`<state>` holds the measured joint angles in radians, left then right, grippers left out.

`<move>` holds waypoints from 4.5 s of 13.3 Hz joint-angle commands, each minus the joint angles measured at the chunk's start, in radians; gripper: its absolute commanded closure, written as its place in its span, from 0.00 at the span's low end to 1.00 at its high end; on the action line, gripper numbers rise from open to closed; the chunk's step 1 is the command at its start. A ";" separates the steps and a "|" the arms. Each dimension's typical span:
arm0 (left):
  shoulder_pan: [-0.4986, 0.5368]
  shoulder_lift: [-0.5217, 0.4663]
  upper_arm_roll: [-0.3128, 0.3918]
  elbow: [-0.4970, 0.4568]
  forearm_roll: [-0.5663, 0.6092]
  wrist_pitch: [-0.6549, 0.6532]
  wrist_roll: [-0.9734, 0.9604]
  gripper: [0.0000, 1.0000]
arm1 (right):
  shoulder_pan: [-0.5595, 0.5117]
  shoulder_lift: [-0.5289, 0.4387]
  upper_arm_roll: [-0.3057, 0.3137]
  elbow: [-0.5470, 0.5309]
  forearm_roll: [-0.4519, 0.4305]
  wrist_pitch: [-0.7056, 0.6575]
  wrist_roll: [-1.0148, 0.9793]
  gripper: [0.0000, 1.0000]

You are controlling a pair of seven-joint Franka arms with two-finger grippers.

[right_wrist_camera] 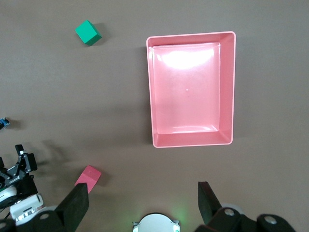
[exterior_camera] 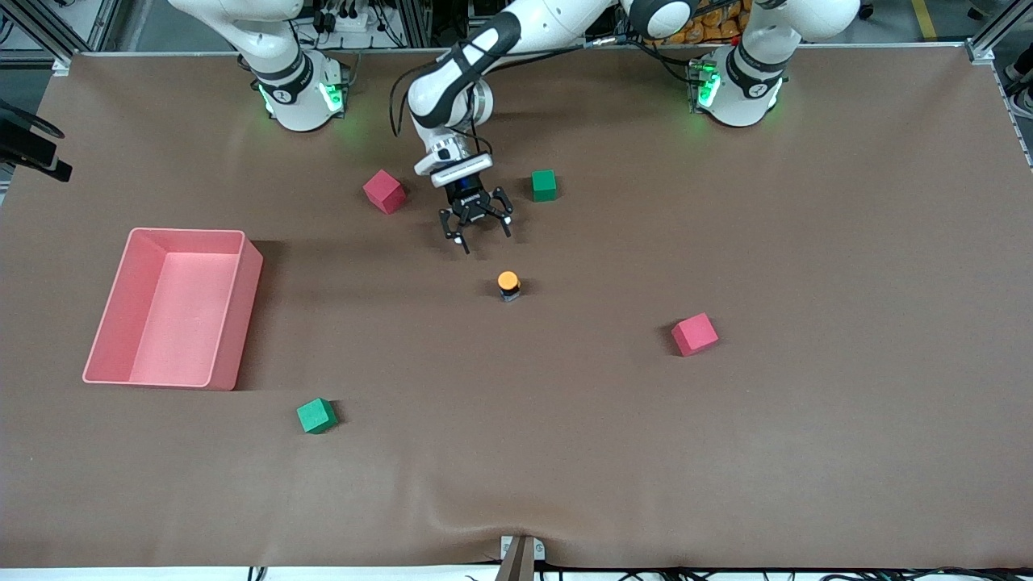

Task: Place and upright button with both arms

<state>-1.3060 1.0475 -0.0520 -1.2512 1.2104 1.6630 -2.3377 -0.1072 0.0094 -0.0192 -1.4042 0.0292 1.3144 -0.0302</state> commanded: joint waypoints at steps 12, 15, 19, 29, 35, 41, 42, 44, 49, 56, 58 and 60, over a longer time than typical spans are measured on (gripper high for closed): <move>0.289 -0.345 -0.017 -0.005 -0.285 0.165 0.547 0.00 | -0.005 0.000 0.008 0.001 -0.006 0.000 -0.004 0.00; 0.384 -0.391 -0.017 -0.002 -0.362 0.233 0.670 0.00 | -0.005 0.001 0.010 0.001 -0.006 0.000 -0.002 0.00; 0.540 -0.466 -0.044 -0.002 -0.469 0.277 0.856 0.00 | -0.005 0.000 0.010 0.001 -0.005 -0.001 -0.002 0.00; 1.267 -0.622 -0.517 -0.007 -0.757 0.276 1.423 0.00 | -0.005 0.000 0.011 0.001 -0.005 -0.001 -0.002 0.00; 1.286 -0.789 -0.259 -0.011 -1.134 0.069 1.814 0.00 | -0.005 0.000 0.011 -0.001 -0.005 0.000 -0.002 0.00; 1.280 -1.052 -0.037 -0.254 -1.314 -0.034 2.040 0.00 | -0.005 0.000 0.011 -0.001 -0.005 -0.003 -0.004 0.00; 1.280 -1.084 -0.001 -0.304 -1.321 -0.034 2.095 0.00 | -0.003 0.000 0.011 -0.001 -0.006 -0.003 -0.004 0.00; 1.278 -1.112 0.062 -0.338 -1.321 -0.032 2.176 0.00 | 0.001 -0.003 0.013 -0.001 -0.006 -0.010 -0.004 0.00; 1.278 -1.107 0.112 -0.283 -1.240 -0.058 2.238 0.00 | 0.014 -0.002 0.013 -0.002 -0.020 -0.012 -0.004 0.00; 1.277 -1.106 0.107 -0.283 -1.241 -0.109 2.268 0.00 | 0.006 -0.006 0.008 0.001 -0.022 0.000 -0.002 0.00; 1.275 -1.104 0.106 -0.284 -1.241 -0.111 2.259 0.00 | 0.006 -0.006 0.007 0.001 -0.022 -0.001 -0.004 0.00; 1.275 -1.101 0.104 -0.281 -1.241 -0.111 2.269 0.00 | 0.006 -0.006 0.007 0.001 -0.022 0.000 -0.002 0.00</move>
<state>-0.0283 -0.0489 0.0553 -1.5378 -0.0484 1.5674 -0.0762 -0.0995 0.0097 -0.0125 -1.4080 0.0195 1.3157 -0.0309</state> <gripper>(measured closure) 0.000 0.000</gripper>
